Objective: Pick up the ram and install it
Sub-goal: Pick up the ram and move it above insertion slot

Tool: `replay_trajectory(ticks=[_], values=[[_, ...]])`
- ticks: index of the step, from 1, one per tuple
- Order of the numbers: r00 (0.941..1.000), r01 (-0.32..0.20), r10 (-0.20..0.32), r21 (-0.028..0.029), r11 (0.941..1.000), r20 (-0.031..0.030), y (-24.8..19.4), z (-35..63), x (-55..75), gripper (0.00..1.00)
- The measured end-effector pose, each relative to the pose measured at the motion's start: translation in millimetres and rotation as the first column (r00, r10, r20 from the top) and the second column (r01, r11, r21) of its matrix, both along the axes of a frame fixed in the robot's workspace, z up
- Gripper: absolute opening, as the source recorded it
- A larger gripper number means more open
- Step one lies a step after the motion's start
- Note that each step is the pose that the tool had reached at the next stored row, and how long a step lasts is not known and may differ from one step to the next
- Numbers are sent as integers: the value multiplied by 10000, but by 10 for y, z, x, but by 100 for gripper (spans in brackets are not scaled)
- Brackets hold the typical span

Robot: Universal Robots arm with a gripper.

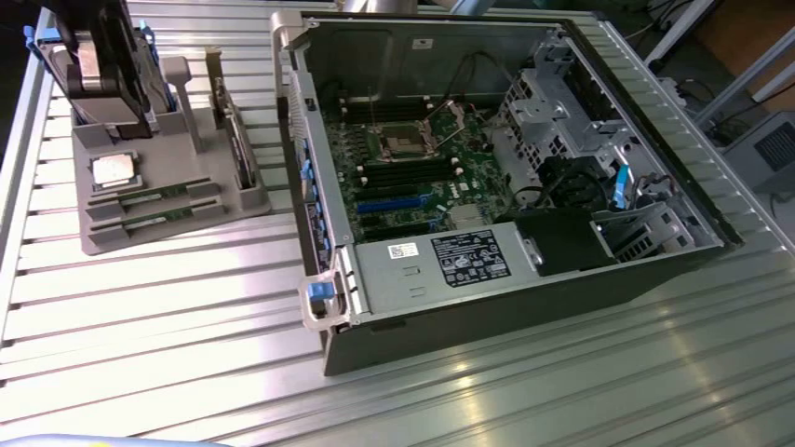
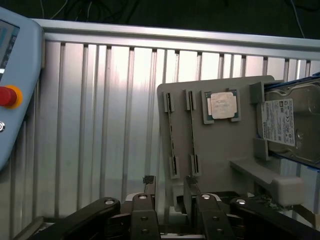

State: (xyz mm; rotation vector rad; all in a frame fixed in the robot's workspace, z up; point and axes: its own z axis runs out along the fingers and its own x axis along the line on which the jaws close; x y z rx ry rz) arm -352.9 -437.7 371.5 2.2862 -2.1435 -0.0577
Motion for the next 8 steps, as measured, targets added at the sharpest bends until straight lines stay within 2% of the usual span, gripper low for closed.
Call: replay_trajectory(ticks=[8], values=[[9999, -159, 159, 0, 9999, 0, 0, -14, 0, 36]])
